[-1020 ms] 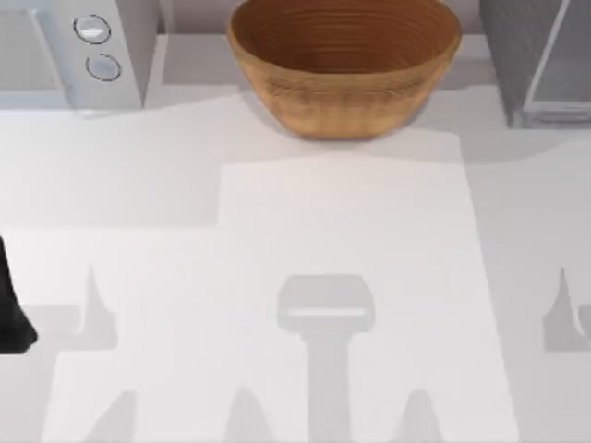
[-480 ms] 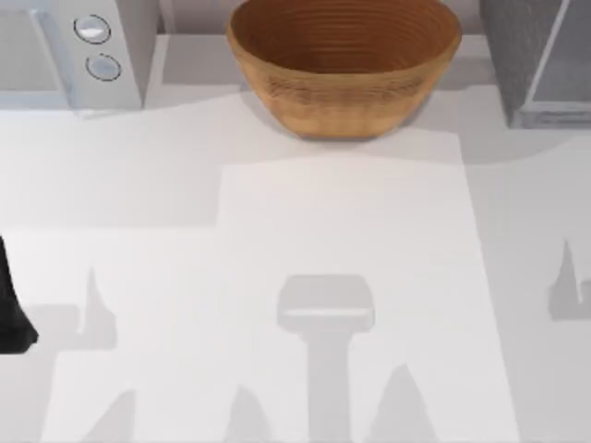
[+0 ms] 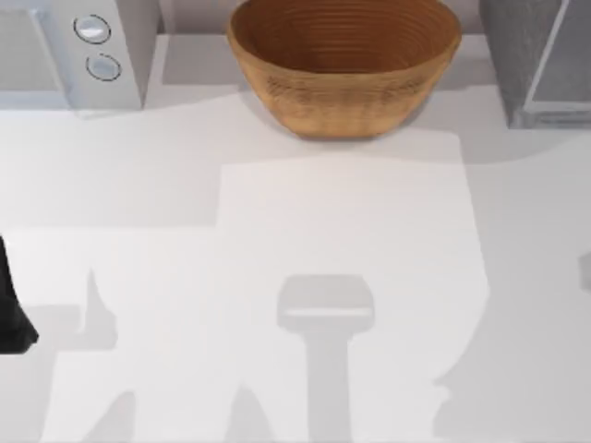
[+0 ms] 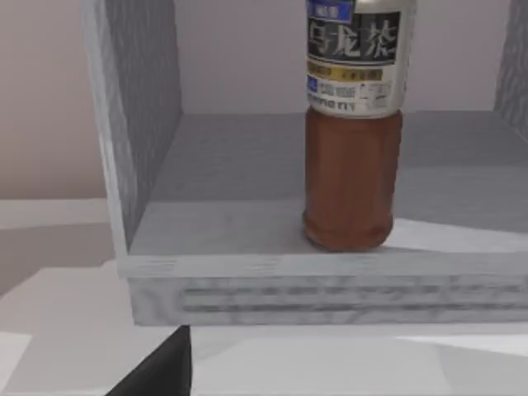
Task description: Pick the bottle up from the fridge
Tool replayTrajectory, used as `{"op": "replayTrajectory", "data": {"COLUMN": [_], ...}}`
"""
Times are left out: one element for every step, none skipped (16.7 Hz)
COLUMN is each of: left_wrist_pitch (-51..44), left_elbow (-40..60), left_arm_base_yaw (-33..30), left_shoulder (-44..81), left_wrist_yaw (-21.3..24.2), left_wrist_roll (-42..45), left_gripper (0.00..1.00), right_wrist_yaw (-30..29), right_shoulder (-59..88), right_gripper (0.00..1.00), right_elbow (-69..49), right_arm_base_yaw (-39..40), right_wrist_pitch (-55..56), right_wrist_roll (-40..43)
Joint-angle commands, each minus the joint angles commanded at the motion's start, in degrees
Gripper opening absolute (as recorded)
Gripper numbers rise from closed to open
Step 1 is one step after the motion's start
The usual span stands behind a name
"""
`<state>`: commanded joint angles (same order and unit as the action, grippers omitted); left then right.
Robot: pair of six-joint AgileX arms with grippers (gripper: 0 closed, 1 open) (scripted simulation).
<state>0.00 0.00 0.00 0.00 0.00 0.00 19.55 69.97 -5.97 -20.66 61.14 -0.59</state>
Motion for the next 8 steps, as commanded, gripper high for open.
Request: {"op": "replayTrajectory", "data": {"left_wrist_pitch": [0.0, 0.0, 0.0, 0.0, 0.0, 0.0, 0.0, 0.0], "left_elbow": [0.0, 0.0, 0.0, 0.0, 0.0, 0.0, 0.0, 0.0], "left_arm_base_yaw": [0.0, 0.0, 0.0, 0.0, 0.0, 0.0, 0.0, 0.0], "left_shoulder": [0.0, 0.0, 0.0, 0.0, 0.0, 0.0, 0.0, 0.0], "left_wrist_yaw": [0.0, 0.0, 0.0, 0.0, 0.0, 0.0, 0.0, 0.0], "left_wrist_roll": [0.0, 0.0, 0.0, 0.0, 0.0, 0.0, 0.0, 0.0], "left_gripper": [1.00, 1.00, 1.00, 1.00, 1.00, 1.00, 1.00, 1.00], "right_wrist_yaw": [1.5, 2.9, 4.2, 5.4, 6.5, 7.5, 8.3, 9.0], "right_shoulder": [5.7, 11.0, 15.8, 20.0, 23.5, 26.5, 28.9, 30.7], "right_gripper": [1.00, 1.00, 1.00, 1.00, 1.00, 1.00, 1.00, 1.00], "right_elbow": [-0.4, -0.8, -1.3, -1.8, -2.4, -2.9, -3.4, -3.9], "right_arm_base_yaw": [-1.5, -2.9, -4.2, -5.5, -6.6, -7.5, -8.4, -9.0], "right_wrist_pitch": [4.7, 9.2, 13.5, 17.5, 21.1, 24.2, 26.8, 28.9], "right_wrist_roll": [-0.1, -0.3, -0.4, -0.4, -0.5, -0.5, -0.5, -0.5]}}
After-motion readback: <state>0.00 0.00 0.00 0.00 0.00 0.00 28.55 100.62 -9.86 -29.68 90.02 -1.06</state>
